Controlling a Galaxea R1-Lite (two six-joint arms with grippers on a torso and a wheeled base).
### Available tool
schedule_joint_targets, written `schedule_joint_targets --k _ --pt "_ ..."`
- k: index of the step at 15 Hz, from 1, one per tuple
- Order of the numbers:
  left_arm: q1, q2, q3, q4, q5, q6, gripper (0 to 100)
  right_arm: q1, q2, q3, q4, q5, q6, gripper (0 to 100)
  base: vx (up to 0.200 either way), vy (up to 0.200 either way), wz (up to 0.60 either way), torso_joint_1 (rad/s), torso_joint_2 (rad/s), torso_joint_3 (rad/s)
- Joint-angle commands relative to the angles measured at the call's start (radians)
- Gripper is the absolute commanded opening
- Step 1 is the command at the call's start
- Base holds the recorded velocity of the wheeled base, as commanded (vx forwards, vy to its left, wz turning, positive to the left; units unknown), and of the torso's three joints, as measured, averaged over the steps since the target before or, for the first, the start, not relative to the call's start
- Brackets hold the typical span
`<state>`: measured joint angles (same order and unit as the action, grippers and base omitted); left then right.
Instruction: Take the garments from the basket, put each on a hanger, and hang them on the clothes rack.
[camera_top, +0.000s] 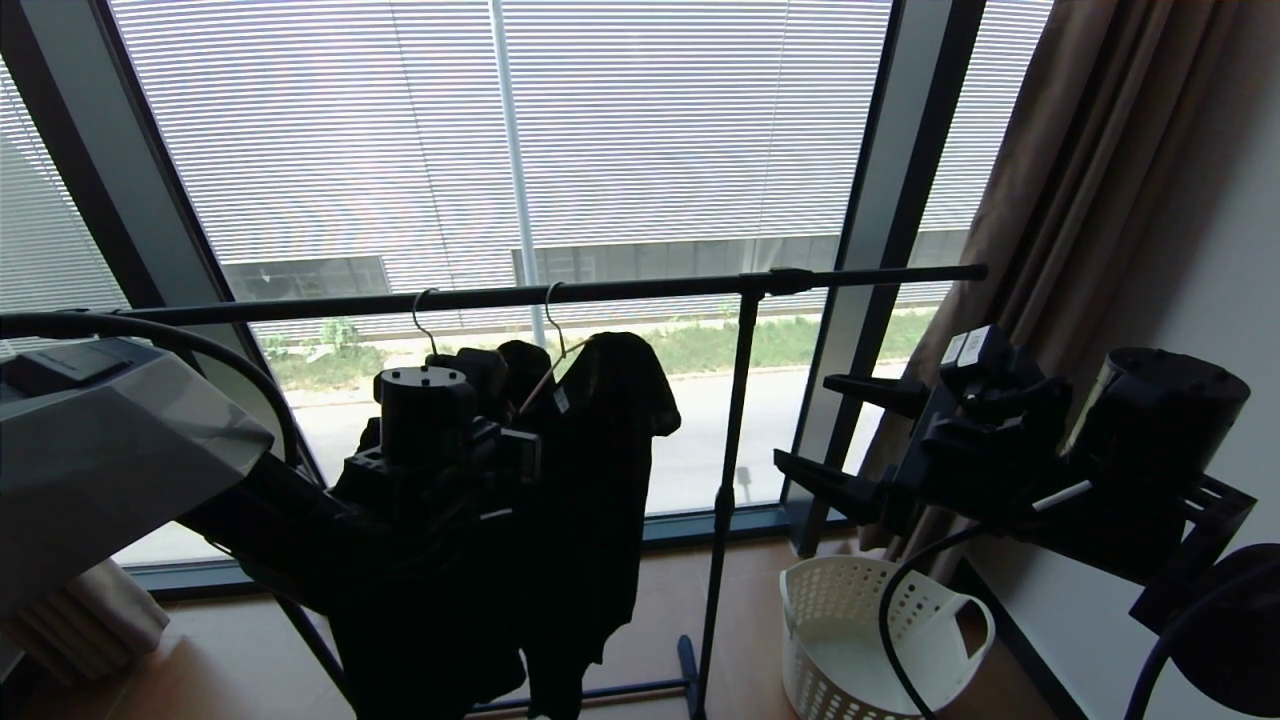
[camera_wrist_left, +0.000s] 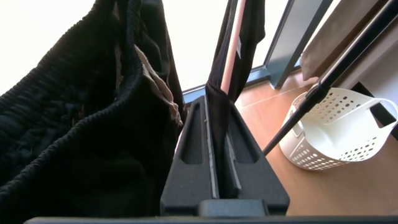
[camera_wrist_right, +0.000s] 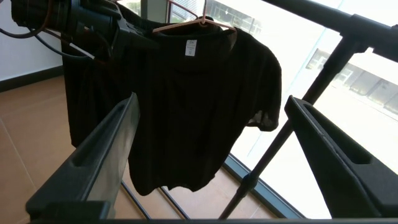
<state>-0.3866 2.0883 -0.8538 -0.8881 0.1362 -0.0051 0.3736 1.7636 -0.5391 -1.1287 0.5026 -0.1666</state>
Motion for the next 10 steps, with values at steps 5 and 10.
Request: schedule_joint_targets --k 5,10 --pt "0.0 -0.002 -0.013 -0.002 0.0 0.007 100 0.001 0.0 -0.001 0.0 0.001 -0.001 100 0.0 0.0 0.0 0.0 0.0 0.0" --pt "-0.005 -0.143 0.009 0.044 0.0 0.007 100 0.001 -0.007 0.004 -0.002 0.001 -0.001 100 0.0 0.0 0.0 0.0 0.0 0.0"
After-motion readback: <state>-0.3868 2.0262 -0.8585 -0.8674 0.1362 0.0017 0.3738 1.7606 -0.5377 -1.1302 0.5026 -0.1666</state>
